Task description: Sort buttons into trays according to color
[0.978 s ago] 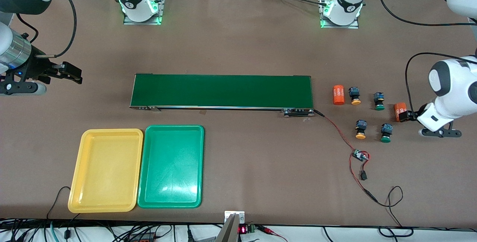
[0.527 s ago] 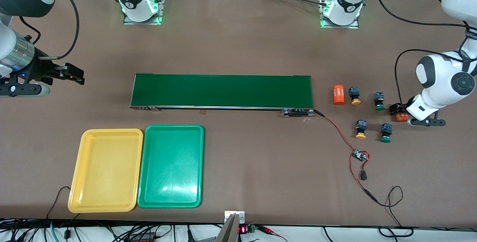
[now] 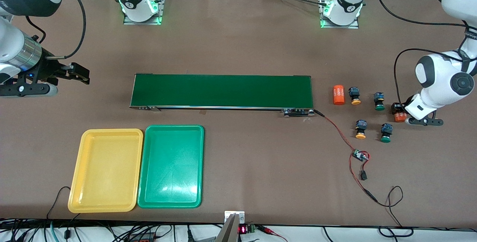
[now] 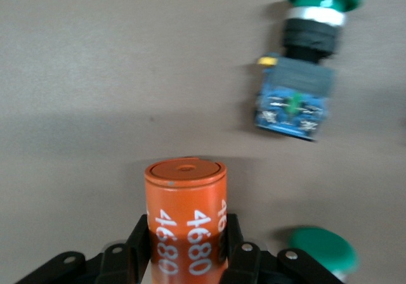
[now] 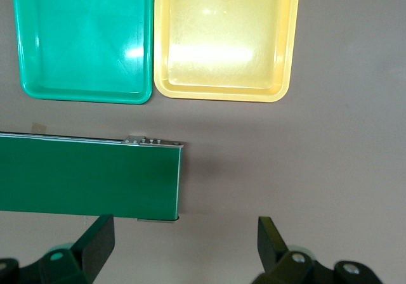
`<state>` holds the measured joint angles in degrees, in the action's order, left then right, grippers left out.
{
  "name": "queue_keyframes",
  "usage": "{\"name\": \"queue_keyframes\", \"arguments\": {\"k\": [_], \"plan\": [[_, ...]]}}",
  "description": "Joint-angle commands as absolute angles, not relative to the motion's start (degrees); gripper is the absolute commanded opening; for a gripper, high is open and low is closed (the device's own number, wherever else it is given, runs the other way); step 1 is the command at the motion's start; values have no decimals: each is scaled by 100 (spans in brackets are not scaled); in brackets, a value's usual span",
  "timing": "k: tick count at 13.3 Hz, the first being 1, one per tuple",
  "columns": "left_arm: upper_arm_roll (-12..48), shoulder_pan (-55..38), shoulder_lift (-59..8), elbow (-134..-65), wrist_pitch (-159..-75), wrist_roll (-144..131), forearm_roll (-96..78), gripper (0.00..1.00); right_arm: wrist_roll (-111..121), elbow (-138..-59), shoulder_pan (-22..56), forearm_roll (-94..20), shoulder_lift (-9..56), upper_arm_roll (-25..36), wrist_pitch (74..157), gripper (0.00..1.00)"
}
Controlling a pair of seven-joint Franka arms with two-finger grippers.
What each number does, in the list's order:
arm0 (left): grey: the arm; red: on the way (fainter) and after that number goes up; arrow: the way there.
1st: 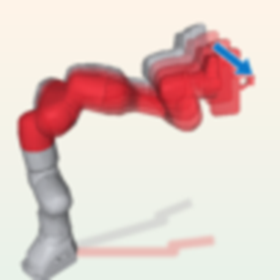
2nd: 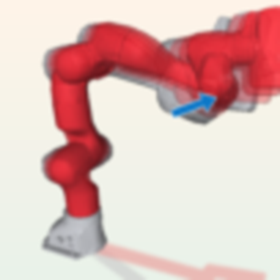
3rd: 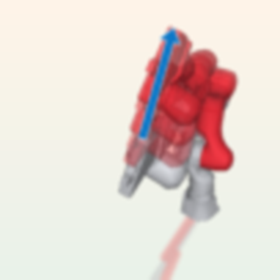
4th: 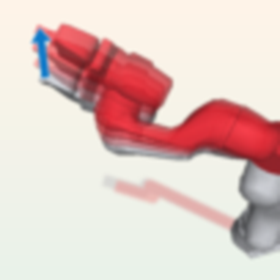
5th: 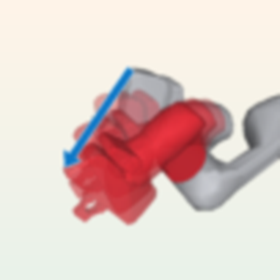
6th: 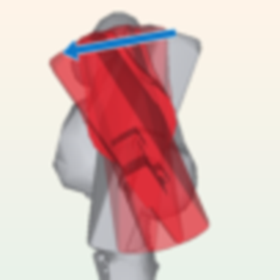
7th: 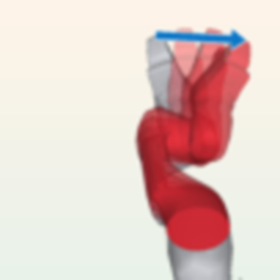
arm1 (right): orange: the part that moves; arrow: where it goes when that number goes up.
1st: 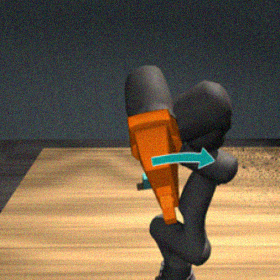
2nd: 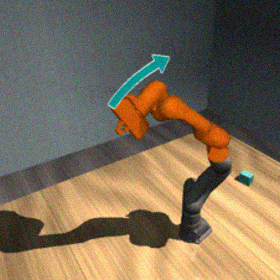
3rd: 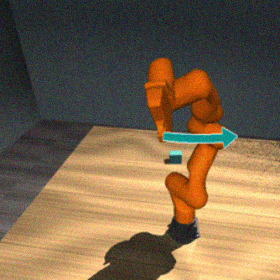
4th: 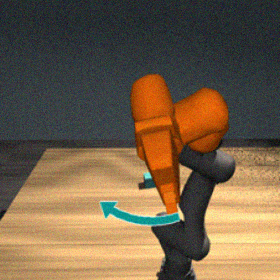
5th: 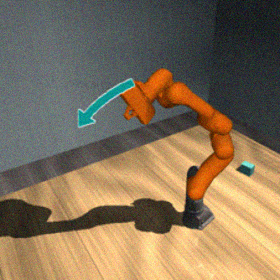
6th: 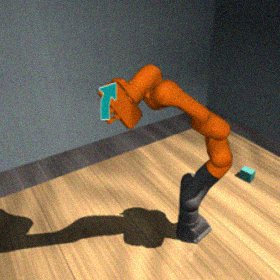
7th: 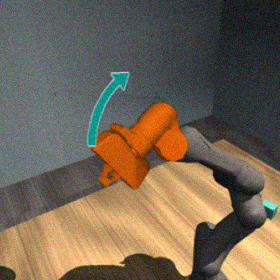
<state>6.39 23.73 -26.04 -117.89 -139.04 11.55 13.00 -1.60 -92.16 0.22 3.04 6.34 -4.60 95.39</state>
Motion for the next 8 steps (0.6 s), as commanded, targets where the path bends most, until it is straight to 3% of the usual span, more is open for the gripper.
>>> {"name": "queue_keyframes", "arguments": {"k": [1, 2, 4, 8], "plan": [[1123, 2408, -2241, -10754, -11769, 1239, 1406, 21, -105, -9105, -9, 334, 694, -466, 9431, 100], [1308, 2408, -2250, -10358, -11029, 1239, 1398, 21, -105, -9097, -9, 334, 738, -466, 9439, 100], [1502, 2356, -2285, -9784, -10374, 1230, 1397, 21, -88, -9097, -26, 334, 791, -457, 9431, 100], [2354, 2241, -2276, -9712, -9168, 2387, 1336, 23, -97, -9097, -26, 325, 826, -448, 9431, 100]]}}
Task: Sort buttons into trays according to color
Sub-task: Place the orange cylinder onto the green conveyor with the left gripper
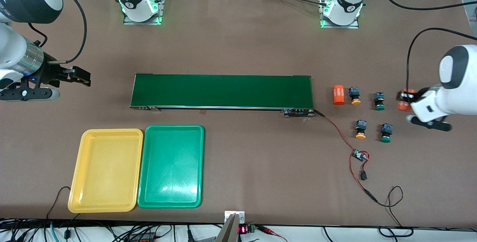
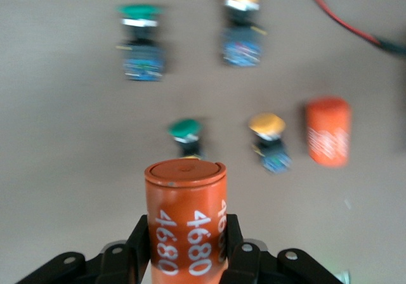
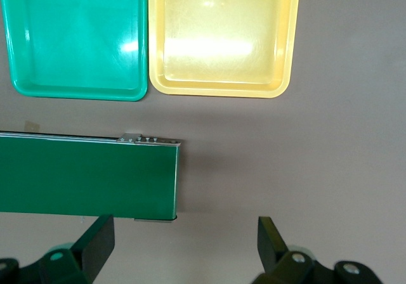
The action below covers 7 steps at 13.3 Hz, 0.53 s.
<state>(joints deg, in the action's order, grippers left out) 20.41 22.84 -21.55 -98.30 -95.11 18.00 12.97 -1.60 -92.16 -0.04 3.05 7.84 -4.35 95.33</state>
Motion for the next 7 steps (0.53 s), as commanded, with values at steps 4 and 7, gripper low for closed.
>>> {"name": "queue_keyframes", "arguments": {"k": [4, 7], "plan": [[3732, 2224, -2443, -9782, -9210, 3224, 1081, 20, -123, -9141, -18, 299, 817, -448, 9422, 100], [4332, 2197, -2873, -9974, -9929, 4322, 1081, 19, -114, -9158, -9, 290, 817, -457, 9422, 100]]}}
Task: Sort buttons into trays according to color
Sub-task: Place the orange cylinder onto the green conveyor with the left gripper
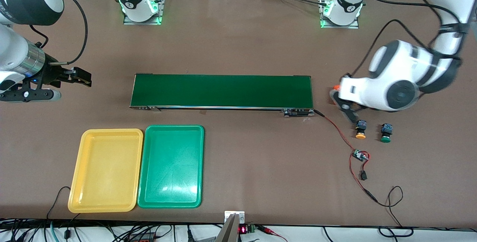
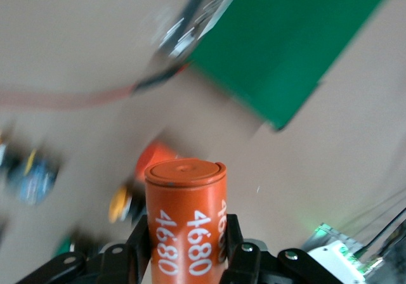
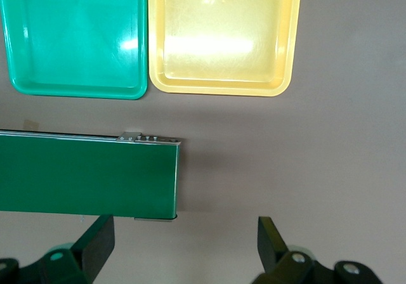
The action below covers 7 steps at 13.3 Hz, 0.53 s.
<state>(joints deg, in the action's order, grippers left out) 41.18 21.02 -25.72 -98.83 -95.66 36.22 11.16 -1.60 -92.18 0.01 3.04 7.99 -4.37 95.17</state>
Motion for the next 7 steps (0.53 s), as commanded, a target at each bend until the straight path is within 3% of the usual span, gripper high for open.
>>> {"name": "queue_keyframes", "arguments": {"k": [1, 3, 7], "plan": [[4403, 2197, -2883, -10097, -10175, 4490, 1081, 19, -114, -9176, -17, 290, 817, -457, 9413, 100], [4692, 2075, -2874, -10440, -10754, 4474, 1099, 18, -114, -9220, -18, 290, 791, -457, 9413, 100], [4685, 1934, -2874, -11284, -12276, 4562, 1169, 18, -114, -9220, -26, 281, 800, -457, 9422, 100]]}}
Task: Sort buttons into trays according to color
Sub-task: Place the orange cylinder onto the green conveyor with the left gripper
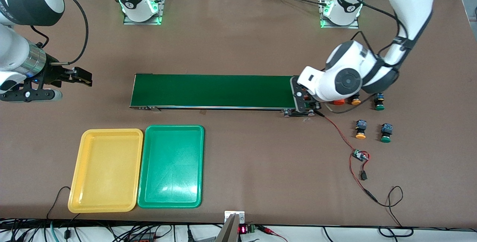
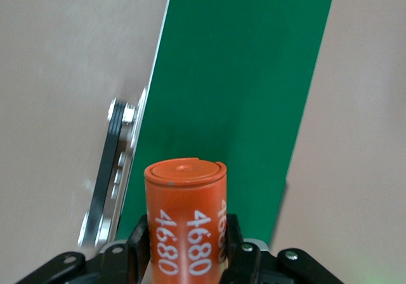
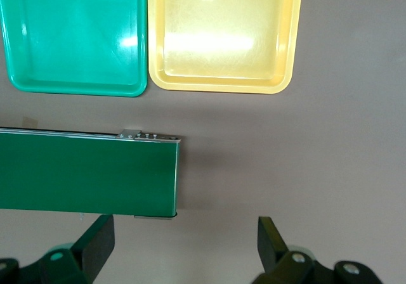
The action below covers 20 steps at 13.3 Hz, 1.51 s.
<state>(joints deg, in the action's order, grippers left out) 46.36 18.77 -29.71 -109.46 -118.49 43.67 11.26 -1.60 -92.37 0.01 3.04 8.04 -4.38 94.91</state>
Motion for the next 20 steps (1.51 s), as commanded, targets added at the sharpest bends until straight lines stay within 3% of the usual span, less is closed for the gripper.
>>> {"name": "queue_keyframes", "arguments": {"k": [1, 2, 3, 4, 5, 11, 16, 20], "plan": [[4685, 1829, -2883, -11303, -12348, 4553, 1169, 29, -114, -9220, -26, 281, 800, -457, 9422, 100], [4667, 1715, -2892, -11294, -12349, 4553, 1195, 33, -114, -9220, -26, 281, 800, -448, 9422, 100], [4667, 1705, -2926, -11303, -12357, 4553, 1335, 47, -114, -9220, -26, 281, 800, -448, 9422, 100], [4658, 1731, -2962, -11294, -12357, 4553, 1466, 52, -123, -9220, -26, 281, 800, -448, 9422, 100], [4658, 1758, -2979, -11294, -12357, 4561, 1546, 100, -114, -9220, -35, 281, 800, -448, 9422, 100], [4728, 2143, -2769, -11084, -11928, 4562, 1538, 100, 69, -9211, -35, 281, 826, -440, 9439, 100], [4623, 2872, -2768, -10100, -10751, 3737, 1529, 100, 114, -9211, -44, 281, 826, -413, 9431, 100], [3947, 2953, -2918, -9336, -10293, 2779, 1765, 100, 132, -9220, -70, 272, 826, -413, 9422, 100]]}}
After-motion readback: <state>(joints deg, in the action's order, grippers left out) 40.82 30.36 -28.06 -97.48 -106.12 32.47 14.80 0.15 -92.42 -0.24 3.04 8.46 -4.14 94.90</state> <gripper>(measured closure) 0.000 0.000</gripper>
